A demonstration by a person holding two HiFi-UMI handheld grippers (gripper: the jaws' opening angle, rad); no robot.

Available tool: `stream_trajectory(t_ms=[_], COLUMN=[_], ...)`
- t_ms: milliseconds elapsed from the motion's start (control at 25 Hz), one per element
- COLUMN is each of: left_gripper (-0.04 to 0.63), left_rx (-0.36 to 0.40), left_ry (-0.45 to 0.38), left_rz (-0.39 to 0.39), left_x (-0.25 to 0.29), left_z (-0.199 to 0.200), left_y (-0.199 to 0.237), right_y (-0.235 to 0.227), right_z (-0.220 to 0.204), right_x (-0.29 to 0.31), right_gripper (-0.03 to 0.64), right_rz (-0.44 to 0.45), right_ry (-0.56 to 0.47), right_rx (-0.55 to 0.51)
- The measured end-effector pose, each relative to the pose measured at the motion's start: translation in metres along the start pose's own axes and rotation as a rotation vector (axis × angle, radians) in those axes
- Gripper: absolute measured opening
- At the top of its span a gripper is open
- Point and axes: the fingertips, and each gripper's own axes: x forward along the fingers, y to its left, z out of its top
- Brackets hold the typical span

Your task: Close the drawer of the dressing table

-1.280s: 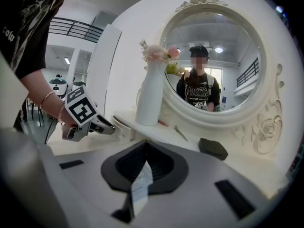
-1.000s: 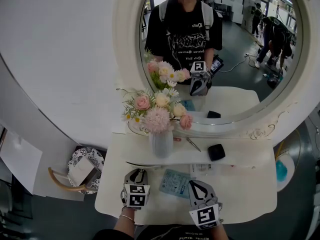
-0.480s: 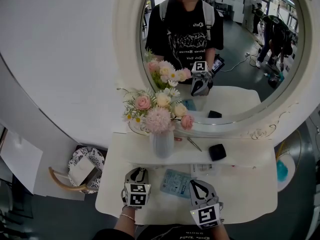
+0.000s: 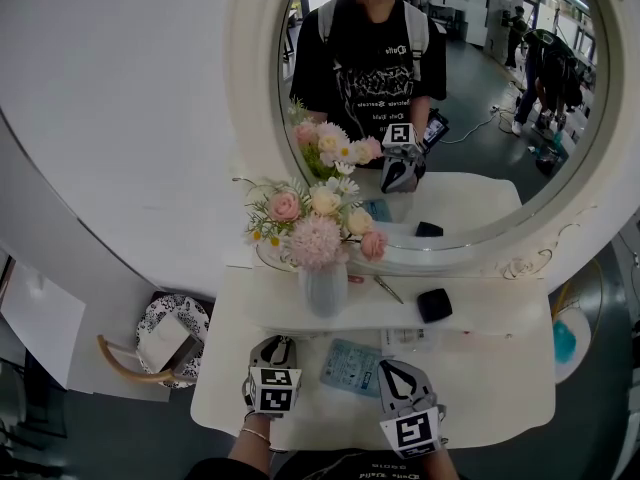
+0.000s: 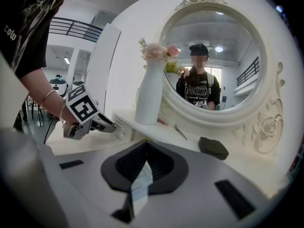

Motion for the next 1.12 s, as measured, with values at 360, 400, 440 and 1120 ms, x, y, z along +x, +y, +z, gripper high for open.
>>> stream_trajectory(t_ms=[360, 400, 440, 1120], left_gripper=[0.1, 0.1, 0.1, 0.1], left_rx=[-0.001, -0.002, -0.001, -0.004], left_ry=[-0.001, 0.0, 0.0, -0.001], left_rz=[0.0, 0.0, -0.001, 0.003], left_x=[0.0018, 0.002, 0.0022, 0.0046], left_z=[0.0009, 0.001, 0.0012, 0.0032], left_y=[0.0003, 0.0003, 0.0004, 0.0017], right_y=[-0.0012, -0.001, -0.0007, -0.0028], right_z=[-0.001, -0.0006, -0.0006, -0.004], right_x=[0.0003, 0.0001, -0.0002, -0.0012], right_gripper=[0.011, 0.011, 0.011, 0.011], right_rz=[-0.006, -0.005, -0.004, -0.012], right_ry=[-0.004, -0.002, 0.0, 0.003], right_rx=[0.007, 0.004, 0.002, 0.011])
